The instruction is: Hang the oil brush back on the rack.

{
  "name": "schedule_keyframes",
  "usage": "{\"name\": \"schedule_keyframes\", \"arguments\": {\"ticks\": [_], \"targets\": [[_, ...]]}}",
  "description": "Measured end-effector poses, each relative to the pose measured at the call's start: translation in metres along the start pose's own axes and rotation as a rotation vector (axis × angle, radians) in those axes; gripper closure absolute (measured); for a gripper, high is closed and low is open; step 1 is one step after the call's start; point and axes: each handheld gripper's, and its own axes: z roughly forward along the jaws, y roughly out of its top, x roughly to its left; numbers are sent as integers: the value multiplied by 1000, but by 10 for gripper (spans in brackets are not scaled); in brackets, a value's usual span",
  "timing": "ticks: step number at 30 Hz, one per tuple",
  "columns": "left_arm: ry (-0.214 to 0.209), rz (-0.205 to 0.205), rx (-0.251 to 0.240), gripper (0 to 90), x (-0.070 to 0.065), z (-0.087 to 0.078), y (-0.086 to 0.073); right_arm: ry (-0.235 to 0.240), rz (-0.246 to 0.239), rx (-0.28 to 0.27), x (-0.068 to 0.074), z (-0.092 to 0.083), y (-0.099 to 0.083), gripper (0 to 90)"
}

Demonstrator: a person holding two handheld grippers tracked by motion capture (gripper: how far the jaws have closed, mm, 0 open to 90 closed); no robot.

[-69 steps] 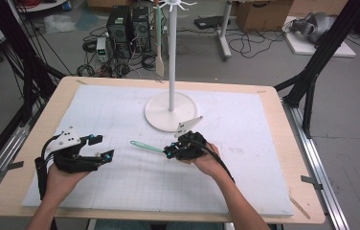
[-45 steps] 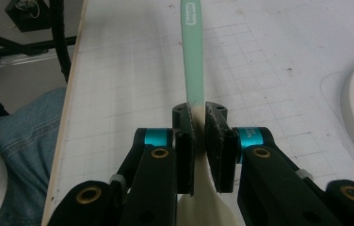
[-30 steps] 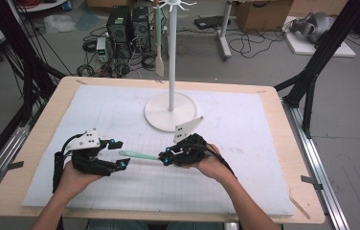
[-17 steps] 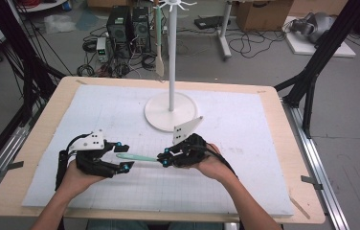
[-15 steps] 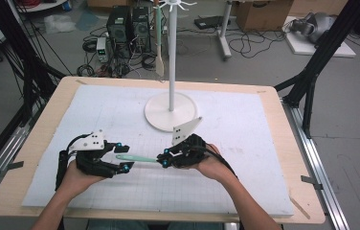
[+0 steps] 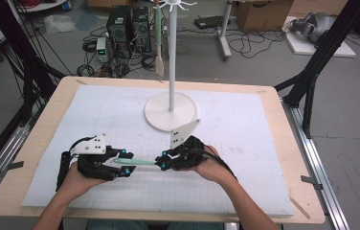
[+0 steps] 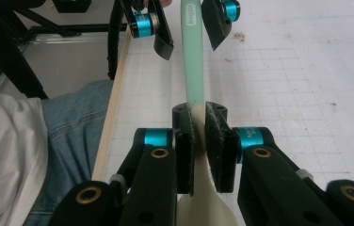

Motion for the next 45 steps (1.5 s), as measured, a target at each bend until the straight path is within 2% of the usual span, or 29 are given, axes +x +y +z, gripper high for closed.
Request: {"name": "schedule_keyframes", "arguments": {"ticks": [10,16,29,34,37,45], "targets": [[-24,15,8,604,-2,2,-1,20,-24,-10,1,2,1,824],[-32,20,8,640,-2,2,-1,22,-23,-4,3,1,0,824],[-61,27,10,679,-4,3,-1,37,-34,5,2,2,-1,823],[-89,32,15,714,-3,3,-2,36,-41,14,2,2,-1,822],[-119,31,21,742,-5,4,-2,48,-45,22,1,3,-3,819],[-123,42,23,760,-7,5,-2,80,-33,33,-2,6,-5,813]]}}
